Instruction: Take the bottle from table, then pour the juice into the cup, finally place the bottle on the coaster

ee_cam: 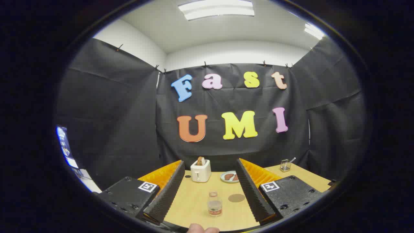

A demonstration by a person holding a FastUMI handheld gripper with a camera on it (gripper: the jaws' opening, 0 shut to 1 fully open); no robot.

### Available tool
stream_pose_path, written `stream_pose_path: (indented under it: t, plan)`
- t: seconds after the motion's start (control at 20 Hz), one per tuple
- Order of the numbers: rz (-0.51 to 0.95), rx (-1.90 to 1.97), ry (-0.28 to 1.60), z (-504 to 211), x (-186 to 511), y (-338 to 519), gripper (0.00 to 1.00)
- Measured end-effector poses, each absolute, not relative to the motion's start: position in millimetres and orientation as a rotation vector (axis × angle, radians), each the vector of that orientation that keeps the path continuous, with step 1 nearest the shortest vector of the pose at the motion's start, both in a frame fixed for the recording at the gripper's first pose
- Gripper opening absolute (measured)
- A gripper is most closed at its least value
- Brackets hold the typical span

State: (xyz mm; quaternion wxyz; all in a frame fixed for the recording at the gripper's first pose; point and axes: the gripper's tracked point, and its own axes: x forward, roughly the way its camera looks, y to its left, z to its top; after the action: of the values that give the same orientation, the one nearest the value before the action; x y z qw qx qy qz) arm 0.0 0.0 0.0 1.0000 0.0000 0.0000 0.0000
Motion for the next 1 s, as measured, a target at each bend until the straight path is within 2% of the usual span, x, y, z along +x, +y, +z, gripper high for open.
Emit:
stream_pose_path:
  t: [1.0]
  plan:
    - [-0.021,-0.017,0.01,0.3,1.8,-13.1,1.0]
